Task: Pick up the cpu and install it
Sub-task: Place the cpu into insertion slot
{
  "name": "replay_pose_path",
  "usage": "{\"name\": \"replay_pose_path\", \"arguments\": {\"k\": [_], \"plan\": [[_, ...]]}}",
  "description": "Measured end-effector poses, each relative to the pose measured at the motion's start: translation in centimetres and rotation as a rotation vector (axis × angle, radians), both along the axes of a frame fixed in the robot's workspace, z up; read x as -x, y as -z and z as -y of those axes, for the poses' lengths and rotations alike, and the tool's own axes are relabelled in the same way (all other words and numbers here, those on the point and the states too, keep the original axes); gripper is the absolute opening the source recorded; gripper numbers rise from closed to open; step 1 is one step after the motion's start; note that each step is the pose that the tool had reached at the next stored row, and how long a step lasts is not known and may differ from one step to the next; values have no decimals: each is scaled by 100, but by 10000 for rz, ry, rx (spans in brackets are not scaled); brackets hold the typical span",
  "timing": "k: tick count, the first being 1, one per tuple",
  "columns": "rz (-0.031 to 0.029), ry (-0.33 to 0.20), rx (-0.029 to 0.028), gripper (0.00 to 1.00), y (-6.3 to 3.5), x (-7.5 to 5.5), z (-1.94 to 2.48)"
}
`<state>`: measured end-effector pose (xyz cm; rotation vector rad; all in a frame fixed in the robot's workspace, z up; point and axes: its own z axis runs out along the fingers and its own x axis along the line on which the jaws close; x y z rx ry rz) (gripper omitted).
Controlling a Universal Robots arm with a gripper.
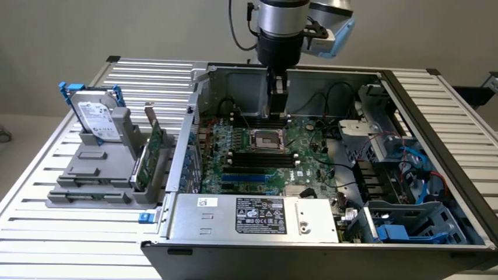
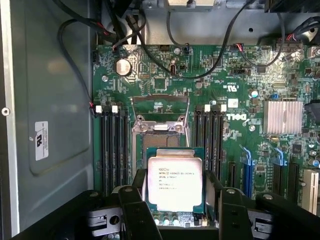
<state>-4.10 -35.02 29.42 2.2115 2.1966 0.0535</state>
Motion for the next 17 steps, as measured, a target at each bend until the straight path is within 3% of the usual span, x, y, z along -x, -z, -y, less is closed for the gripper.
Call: {"name": "replay_pose_path", "arguments": {"k": [12,17], "plan": [[0,0,0,55,218,10,0],[0,0,1,55,309,10,22]]}}
